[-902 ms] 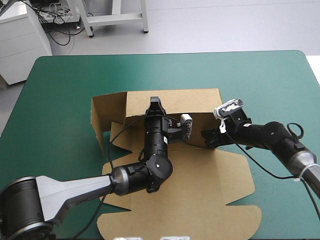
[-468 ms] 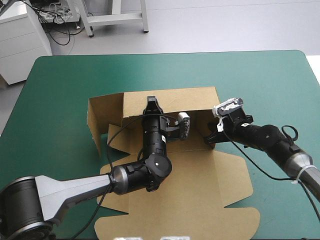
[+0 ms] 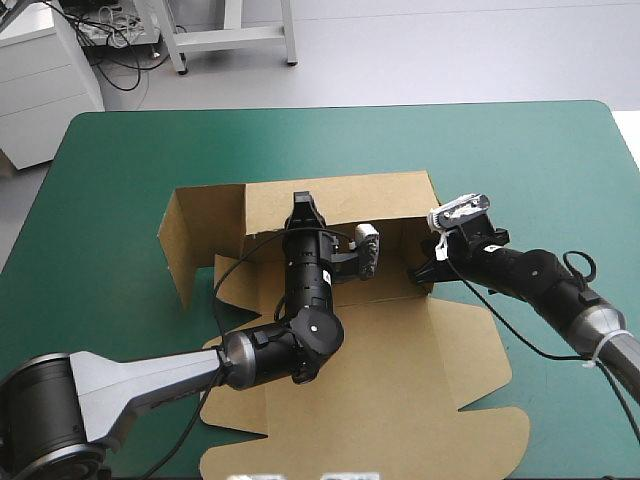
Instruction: Fold the box
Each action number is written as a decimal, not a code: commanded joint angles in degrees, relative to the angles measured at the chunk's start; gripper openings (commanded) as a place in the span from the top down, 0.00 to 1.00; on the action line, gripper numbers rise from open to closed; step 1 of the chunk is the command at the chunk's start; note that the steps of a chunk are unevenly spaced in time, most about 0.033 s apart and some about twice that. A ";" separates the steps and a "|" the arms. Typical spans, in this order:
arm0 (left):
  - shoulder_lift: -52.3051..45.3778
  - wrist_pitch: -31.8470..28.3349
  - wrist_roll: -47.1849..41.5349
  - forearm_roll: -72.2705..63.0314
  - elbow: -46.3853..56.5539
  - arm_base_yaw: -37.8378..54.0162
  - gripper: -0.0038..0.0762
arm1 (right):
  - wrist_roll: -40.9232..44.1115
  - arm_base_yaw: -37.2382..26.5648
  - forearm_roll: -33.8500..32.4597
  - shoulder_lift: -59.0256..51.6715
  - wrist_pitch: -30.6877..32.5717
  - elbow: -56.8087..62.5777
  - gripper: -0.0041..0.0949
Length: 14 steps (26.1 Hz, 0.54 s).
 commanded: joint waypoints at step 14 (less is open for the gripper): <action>-2.50 -1.42 -4.42 6.60 -1.71 -1.31 0.44 | -0.95 0.42 1.72 -1.94 -3.91 -1.57 0.98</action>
